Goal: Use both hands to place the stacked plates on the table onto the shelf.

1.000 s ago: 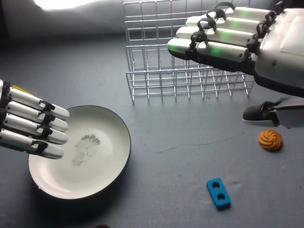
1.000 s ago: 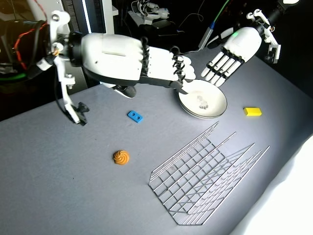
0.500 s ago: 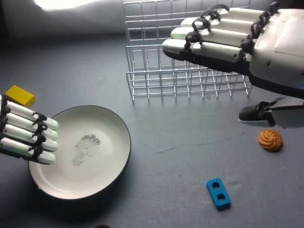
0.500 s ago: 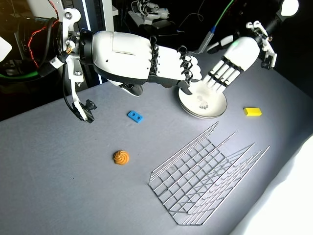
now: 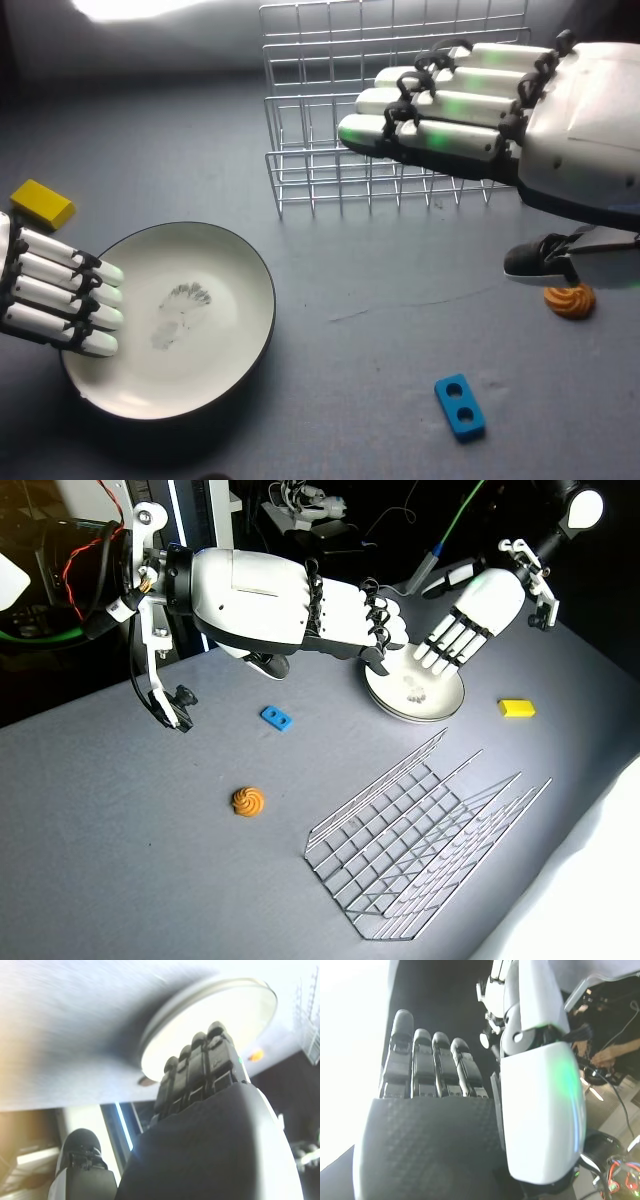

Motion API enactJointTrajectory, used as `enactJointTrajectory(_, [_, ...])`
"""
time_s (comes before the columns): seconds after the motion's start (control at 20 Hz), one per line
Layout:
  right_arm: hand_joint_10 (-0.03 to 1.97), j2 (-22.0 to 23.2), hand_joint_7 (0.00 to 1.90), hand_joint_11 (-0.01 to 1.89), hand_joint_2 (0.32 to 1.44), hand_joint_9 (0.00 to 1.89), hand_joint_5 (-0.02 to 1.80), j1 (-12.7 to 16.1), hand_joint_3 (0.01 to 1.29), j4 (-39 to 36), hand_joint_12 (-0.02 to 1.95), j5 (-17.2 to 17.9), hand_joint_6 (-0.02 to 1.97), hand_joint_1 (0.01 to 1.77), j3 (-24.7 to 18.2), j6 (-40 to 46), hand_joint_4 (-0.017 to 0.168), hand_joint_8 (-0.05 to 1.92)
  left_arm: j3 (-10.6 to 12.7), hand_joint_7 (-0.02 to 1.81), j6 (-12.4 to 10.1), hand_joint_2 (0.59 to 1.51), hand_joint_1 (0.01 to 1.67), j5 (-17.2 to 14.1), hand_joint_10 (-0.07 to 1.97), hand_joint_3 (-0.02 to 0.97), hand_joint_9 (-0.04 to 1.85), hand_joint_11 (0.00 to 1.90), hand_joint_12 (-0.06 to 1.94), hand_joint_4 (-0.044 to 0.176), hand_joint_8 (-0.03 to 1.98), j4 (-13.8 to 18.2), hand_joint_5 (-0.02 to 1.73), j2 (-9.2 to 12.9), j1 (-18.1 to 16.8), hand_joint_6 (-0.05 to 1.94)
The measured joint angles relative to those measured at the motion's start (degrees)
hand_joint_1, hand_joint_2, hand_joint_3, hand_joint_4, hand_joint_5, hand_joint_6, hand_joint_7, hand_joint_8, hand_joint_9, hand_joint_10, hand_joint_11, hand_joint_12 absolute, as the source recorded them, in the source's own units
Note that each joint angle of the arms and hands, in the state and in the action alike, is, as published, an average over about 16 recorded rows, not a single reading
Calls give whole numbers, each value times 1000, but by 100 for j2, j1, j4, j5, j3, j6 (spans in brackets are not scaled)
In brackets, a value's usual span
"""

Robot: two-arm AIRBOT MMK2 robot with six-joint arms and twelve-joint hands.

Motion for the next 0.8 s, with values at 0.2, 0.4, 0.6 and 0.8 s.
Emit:
enactJointTrajectory(0.2, [11, -11, 18, 21, 953, 38, 17, -28, 13, -58, 673, -30, 20, 1307, 0, -33, 3, 14, 93, 16, 30, 1023, 18, 40, 6, 39, 20, 15, -19, 0, -11, -43, 21, -75, 109, -13])
enactJointTrajectory(0.4, [11, -25, 23, 21, 966, 50, 20, -49, 13, -108, 675, -70, 19, 1291, -1, -83, 3, 14, 165, 17, 52, 1027, 17, 74, 6, 38, 19, 16, -20, -1, -12, -62, 20, -137, 178, -13])
enactJointTrajectory(0.6, [11, -62, 30, 21, 982, 63, 25, -59, 13, -140, 687, -113, 19, 1288, -5, -203, 3, 14, 193, 15, 66, 1031, 17, 100, 6, 38, 16, 16, -20, -2, -12, -60, 19, -180, 211, -13])
enactJointTrajectory(0.8, [12, -145, 38, 21, 993, 77, 27, -52, 13, -165, 708, -162, 20, 1311, -10, -343, 3, 14, 118, 15, 73, 1034, 17, 158, 6, 38, 14, 15, -14, -3, -11, -42, 18, -200, 179, -9])
